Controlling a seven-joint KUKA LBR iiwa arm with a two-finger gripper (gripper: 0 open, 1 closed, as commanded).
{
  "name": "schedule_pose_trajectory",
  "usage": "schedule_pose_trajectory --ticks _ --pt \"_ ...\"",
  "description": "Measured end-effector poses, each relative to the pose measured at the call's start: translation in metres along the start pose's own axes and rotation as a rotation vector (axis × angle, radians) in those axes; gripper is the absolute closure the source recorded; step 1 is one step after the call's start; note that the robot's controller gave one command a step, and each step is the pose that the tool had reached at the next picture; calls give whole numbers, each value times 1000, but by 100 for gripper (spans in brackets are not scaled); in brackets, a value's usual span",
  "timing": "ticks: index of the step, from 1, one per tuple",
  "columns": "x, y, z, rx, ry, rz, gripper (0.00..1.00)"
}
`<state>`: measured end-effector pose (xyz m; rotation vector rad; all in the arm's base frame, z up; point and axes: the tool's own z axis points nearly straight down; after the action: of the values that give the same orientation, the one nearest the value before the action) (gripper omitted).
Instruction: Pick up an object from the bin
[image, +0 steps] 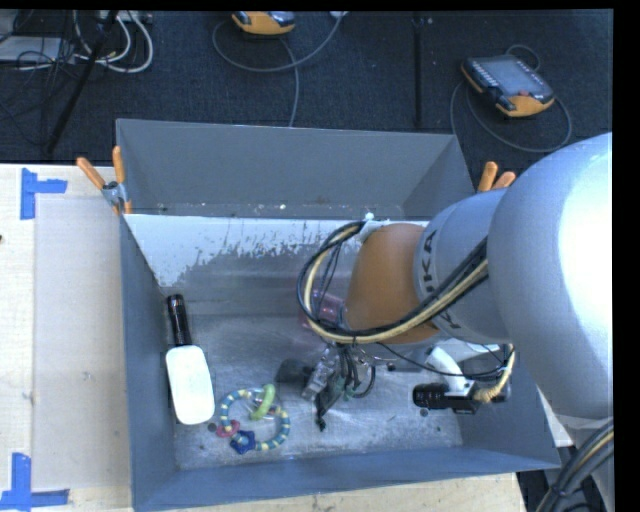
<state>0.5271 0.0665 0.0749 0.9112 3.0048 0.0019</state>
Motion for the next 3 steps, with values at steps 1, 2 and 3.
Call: schedule_pose_trajectory --ticks 1,2,3 --pt "1 -1 -5 3 3 0 100" --pt "1 -1 -12 3 3 0 100" --pt "1 -2 -19 5 5 0 100"
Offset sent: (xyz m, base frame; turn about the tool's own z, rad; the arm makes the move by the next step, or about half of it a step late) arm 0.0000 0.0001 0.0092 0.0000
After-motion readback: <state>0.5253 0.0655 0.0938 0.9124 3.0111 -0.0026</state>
